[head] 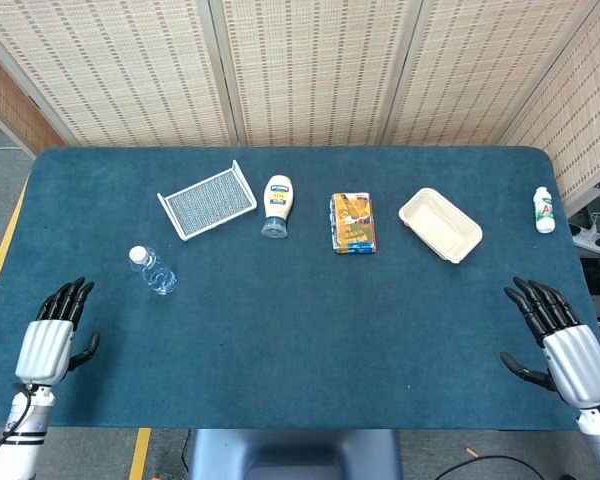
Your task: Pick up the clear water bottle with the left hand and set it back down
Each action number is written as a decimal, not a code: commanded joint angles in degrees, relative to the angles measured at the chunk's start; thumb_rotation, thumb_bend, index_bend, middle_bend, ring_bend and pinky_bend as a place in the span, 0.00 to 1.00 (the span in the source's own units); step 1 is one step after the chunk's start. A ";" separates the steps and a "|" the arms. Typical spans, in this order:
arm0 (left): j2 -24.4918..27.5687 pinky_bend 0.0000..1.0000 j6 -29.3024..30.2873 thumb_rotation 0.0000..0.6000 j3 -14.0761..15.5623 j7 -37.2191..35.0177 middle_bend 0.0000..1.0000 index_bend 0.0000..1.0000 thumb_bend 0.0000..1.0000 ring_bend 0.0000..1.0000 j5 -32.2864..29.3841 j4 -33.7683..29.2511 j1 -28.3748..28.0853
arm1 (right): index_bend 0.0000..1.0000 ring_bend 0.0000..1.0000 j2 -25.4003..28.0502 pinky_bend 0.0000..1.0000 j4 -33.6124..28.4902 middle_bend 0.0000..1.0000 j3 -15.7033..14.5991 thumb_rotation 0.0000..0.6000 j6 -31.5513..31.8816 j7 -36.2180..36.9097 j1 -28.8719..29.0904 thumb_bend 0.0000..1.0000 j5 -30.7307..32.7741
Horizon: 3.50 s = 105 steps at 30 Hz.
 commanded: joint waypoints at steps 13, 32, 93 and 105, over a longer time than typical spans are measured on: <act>-3.94 0.13 -12.86 1.00 -7.74 -1.93 0.00 0.00 0.41 0.03 -13.23 -2.78 -8.19 | 0.00 0.00 1.34 0.10 -1.21 0.00 -0.23 1.00 -0.25 2.25 -0.44 0.13 1.52; -13.83 0.12 -15.29 1.00 -12.03 -21.18 0.00 0.00 0.39 0.01 -16.66 2.72 -11.29 | 0.00 0.00 1.91 0.11 -2.81 0.00 -0.49 1.00 -2.18 1.44 -0.14 0.13 2.74; -26.84 0.27 -8.59 1.00 -16.44 -30.99 0.59 0.46 0.44 0.51 -16.28 15.19 -13.82 | 0.00 0.00 2.56 0.12 -3.78 0.00 -0.59 1.00 -4.41 1.49 0.56 0.13 3.79; -21.50 0.43 8.99 1.00 -10.86 -7.64 0.66 0.58 0.56 0.58 1.15 24.62 -15.06 | 0.00 0.00 2.98 0.12 -4.21 0.00 -0.95 1.00 -5.32 1.13 0.73 0.13 3.86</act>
